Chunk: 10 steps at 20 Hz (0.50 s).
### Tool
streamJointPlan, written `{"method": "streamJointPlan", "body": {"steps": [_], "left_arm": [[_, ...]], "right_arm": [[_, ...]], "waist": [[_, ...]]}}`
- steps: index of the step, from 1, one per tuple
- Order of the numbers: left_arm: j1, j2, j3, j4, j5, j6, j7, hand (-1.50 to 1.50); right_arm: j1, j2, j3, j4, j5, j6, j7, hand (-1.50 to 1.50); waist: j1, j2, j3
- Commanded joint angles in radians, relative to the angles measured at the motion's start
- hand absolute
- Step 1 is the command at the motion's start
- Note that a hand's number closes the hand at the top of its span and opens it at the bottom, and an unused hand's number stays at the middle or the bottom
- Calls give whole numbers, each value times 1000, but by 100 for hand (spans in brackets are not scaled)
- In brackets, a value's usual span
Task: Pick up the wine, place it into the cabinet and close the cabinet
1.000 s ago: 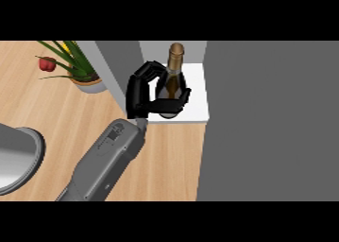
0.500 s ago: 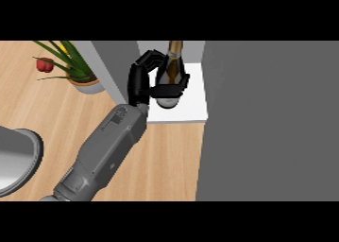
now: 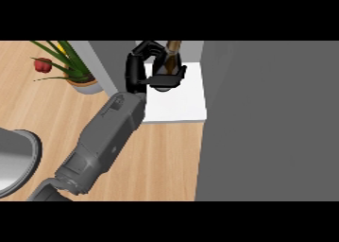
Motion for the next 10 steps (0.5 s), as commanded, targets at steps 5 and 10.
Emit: {"method": "streamJointPlan", "body": {"steps": [5, 10], "left_arm": [[-89, -8, 53, 127, 7, 3, -74, 150], [-112, -8, 135, 197, 67, -27, -85, 150]], "right_arm": [[46, 12, 18, -110, -60, -5, 39, -150], [79, 21, 53, -117, -52, 10, 13, -150]], "waist": [[-10, 1, 0], [-26, 6, 0]]}}
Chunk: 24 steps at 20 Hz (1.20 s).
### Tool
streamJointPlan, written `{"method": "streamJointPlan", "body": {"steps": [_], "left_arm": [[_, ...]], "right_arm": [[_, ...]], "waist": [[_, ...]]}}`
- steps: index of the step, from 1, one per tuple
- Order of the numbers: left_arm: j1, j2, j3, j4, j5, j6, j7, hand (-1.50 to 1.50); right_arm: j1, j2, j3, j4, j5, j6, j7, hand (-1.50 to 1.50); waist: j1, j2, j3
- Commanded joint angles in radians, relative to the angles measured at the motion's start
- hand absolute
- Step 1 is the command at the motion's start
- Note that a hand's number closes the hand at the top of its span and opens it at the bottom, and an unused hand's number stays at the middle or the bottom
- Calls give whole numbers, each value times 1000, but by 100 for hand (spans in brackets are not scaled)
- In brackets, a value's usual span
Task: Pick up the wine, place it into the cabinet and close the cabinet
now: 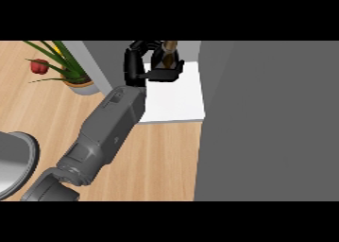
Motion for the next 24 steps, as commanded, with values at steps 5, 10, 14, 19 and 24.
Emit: {"method": "streamJointPlan", "body": {"steps": [5, 10, 14, 19, 24], "left_arm": [[-45, 6, 116, 82, 78, -68, -1, 150], [-11, 0, 126, 117, 82, -115, -74, 150], [-66, 16, 136, 148, 75, -81, -43, 150], [-42, 15, 124, 191, 46, -70, -74, 150], [-61, 26, 107, 212, 15, -34, -54, -150]], "right_arm": [[-21, -13, -30, -52, -84, 11, 20, -150], [11, 3, -15, -61, -77, 10, 17, -150], [14, 7, 17, -74, -51, 5, 31, -150], [40, 10, 22, -60, -48, 24, -9, -150], [-1, 21, 55, -70, 5, -21, 23, -150]], "waist": [[-9, 9, 0], [-11, 8, 0], [-16, 9, 0], [-24, 13, 0], [-14, 9, -1]]}}
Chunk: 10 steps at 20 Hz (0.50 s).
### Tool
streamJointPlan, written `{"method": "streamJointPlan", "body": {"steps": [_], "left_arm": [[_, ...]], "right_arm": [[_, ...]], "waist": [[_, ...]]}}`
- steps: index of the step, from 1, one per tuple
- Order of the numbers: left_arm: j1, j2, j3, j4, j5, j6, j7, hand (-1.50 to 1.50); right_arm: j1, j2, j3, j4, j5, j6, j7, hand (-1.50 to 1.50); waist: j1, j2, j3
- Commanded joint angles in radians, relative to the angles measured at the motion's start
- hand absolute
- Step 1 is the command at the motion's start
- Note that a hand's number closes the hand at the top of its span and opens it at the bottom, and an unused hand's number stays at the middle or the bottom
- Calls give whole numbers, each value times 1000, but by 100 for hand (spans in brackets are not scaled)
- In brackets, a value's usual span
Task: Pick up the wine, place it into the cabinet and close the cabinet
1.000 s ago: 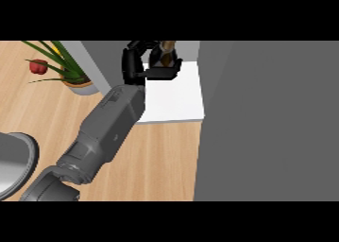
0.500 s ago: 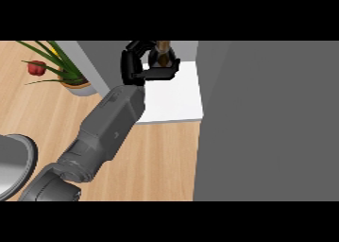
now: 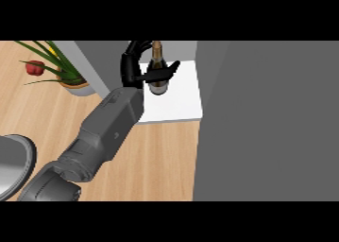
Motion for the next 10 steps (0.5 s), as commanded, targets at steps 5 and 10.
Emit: {"method": "streamJointPlan", "body": {"steps": [5, 10], "left_arm": [[41, 1, -5, 39, -30, 50, -46, -150], [72, -2, -23, 57, -54, 70, -74, -150]], "right_arm": [[-35, -10, -37, -24, -67, -4, 18, -150], [-19, -4, -19, -54, -55, -4, 31, -150]], "waist": [[1, 7, -2], [-18, 11, -2]]}}
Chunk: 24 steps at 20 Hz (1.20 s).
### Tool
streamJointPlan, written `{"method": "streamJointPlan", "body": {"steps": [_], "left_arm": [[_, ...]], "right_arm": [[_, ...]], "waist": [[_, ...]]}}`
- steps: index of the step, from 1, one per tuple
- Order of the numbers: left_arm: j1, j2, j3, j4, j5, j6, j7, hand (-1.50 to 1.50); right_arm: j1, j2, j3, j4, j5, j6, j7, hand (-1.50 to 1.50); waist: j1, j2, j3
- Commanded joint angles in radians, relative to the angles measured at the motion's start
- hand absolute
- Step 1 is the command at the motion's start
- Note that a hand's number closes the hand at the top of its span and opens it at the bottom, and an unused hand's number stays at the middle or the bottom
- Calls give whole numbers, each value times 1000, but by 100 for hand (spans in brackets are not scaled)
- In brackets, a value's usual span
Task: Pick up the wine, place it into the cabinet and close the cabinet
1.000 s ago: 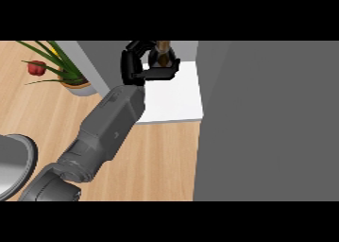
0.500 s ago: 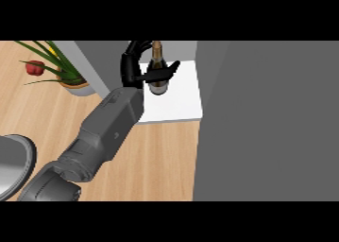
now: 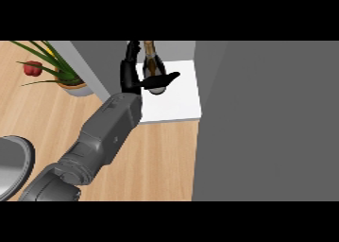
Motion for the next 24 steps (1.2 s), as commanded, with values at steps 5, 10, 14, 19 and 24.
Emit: {"method": "streamJointPlan", "body": {"steps": [5, 10, 14, 19, 24], "left_arm": [[9, 33, 13, 7, -3, 9, -4, -150], [65, -1, 21, -7, -4, 5, -89, -150], [59, -1, 29, -6, -2, -29, -78, -150], [66, 31, 27, -13, -13, -112, -72, -150], [83, -1, 14, -19, -19, -163, -99, -150]], "right_arm": [[50, -2, 9, -80, -60, 23, 15, -150], [61, 14, 10, -45, -38, 26, -35, -150], [18, -6, -21, -44, -74, 26, -8, -150], [87, 20, 26, -42, -27, 36, -47, -150], [64, 26, 40, -11, -16, 29, -57, -150]], "waist": [[-17, 8, -3], [-5, 4, -2], [-6, 6, -3], [4, 2, -2], [12, -1, -3]]}}
